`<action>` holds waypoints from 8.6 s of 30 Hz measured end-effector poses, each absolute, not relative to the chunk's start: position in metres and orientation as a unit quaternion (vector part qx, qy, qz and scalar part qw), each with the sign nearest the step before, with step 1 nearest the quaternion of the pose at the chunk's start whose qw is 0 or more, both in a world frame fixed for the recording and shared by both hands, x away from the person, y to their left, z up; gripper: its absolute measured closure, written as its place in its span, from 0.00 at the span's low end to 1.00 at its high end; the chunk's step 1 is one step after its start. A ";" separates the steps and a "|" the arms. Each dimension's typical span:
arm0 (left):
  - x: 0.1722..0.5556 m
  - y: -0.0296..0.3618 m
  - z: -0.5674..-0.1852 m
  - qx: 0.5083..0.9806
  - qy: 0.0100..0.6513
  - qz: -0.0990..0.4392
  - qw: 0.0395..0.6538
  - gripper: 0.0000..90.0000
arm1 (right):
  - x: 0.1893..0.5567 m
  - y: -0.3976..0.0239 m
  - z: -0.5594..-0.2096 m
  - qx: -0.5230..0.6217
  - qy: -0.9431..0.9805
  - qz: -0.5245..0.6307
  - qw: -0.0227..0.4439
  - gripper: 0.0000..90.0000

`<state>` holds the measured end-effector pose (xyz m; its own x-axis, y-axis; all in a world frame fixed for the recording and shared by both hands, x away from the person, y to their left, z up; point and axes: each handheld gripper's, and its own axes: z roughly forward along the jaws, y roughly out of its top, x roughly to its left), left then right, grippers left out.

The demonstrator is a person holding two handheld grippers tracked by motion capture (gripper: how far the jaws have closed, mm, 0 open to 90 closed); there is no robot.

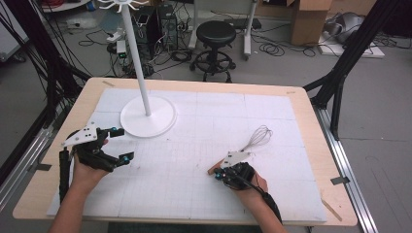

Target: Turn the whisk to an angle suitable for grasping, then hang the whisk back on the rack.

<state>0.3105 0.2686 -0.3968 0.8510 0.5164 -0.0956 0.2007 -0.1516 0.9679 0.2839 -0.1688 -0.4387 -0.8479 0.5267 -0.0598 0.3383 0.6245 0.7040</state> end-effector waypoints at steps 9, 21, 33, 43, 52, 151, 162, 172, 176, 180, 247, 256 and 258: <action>0.310 0.270 -0.396 0.746 0.240 0.131 0.607 0.02 | 0.289 -0.165 -0.438 0.246 0.889 0.363 0.136 0.99; 0.310 0.270 -0.396 0.746 0.240 0.133 0.607 0.02 | 0.291 -0.188 -0.417 0.260 0.869 0.389 0.159 0.99; 0.310 0.269 -0.396 0.746 0.241 0.131 0.607 0.02 | 0.285 -0.167 -0.423 0.217 0.890 0.380 0.130 0.96; 0.310 0.271 -0.396 0.745 0.241 0.133 0.608 0.02 | 0.296 -0.146 -0.436 0.228 0.895 0.361 0.132 0.99; 0.311 0.270 -0.396 0.745 0.241 0.133 0.607 0.02 | 0.306 -0.131 -0.439 0.234 0.891 0.364 0.139 0.99; 0.325 0.235 -0.387 0.755 0.212 0.105 0.612 0.02 | 0.294 -0.262 -0.375 0.306 0.784 0.490 0.227 0.33; 0.325 0.235 -0.387 0.759 0.209 0.104 0.608 0.02 | 0.300 -0.259 -0.382 0.313 0.790 0.481 0.216 0.30; 0.324 0.237 -0.387 0.759 0.213 0.107 0.606 0.02 | 0.299 -0.257 -0.382 0.307 0.794 0.480 0.213 0.30; 0.324 0.240 -0.388 0.757 0.217 0.107 0.607 0.02 | 0.303 -0.258 -0.380 0.306 0.795 0.480 0.208 0.30; 0.326 0.244 -0.389 0.755 0.225 0.108 0.606 0.02 | 0.313 -0.254 -0.376 0.304 0.801 0.479 0.192 0.29; 0.320 0.257 -0.382 0.742 0.229 0.127 0.617 0.02 | 0.411 -0.127 -0.408 0.140 0.980 0.111 0.087 0.66; 0.320 0.257 -0.382 0.743 0.228 0.128 0.616 0.02 | 0.409 -0.126 -0.407 0.132 0.983 0.102 0.081 0.72; 0.320 0.257 -0.382 0.743 0.228 0.128 0.616 0.02 | 0.408 -0.125 -0.407 0.125 0.984 0.098 0.082 0.74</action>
